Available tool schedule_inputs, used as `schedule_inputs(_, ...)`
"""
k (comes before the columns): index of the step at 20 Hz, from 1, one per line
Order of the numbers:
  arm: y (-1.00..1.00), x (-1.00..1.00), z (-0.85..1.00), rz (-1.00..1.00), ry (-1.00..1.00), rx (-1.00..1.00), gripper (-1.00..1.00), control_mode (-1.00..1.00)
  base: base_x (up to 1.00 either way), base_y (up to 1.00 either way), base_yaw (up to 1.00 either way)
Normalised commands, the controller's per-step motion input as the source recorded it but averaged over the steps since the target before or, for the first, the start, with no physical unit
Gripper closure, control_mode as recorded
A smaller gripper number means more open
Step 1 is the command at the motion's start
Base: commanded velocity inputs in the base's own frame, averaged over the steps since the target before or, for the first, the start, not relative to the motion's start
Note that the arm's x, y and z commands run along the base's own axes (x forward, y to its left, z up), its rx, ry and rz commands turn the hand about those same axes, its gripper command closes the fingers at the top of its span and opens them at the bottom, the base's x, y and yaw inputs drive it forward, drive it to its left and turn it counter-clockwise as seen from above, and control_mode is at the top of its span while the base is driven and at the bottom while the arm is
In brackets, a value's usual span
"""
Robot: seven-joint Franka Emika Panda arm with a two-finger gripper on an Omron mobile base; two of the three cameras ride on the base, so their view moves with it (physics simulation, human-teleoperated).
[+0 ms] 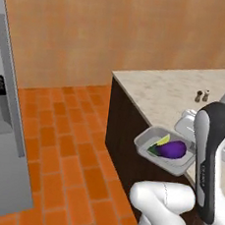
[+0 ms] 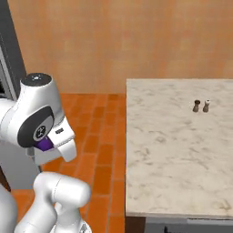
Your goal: Take the meat container that has the shrimp and place it on the second highest rack of the freezer. Then take the vegetable container that has the eggplant and lemon wedge and place it on the highest rack of the freezer.
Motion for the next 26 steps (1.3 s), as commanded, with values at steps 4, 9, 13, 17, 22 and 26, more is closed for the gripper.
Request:
schedule_inputs(4, 0.0, 0.0, 0.0, 0.0, 0.0, 0.0, 1.0, 1.0, 1.0, 0.28, -0.19)
schedule_inputs(9, 0.0, 0.0, 0.0, 0.0, 0.0, 0.0, 1.0, 1.0, 1.0, 0.23, -0.14)
schedule_inputs(13, 0.0, 0.0, 0.0, 0.0, 0.0, 0.0, 1.0, 1.0, 1.0, 0.08, -0.07)
schedule_inputs(17, 0.0, 0.0, 0.0, 0.0, 0.0, 0.0, 1.0, 1.0, 1.0, 0.0, -0.03)
schedule_inputs(22, 0.0, 0.0, 0.0, 0.0, 0.0, 0.0, 1.0, 1.0, 1.0, 0.0, -0.01)
schedule_inputs(26, 0.0, 0.0, 0.0, 0.0, 0.0, 0.0, 1.0, 1.0, 1.0, 0.01, 0.0)
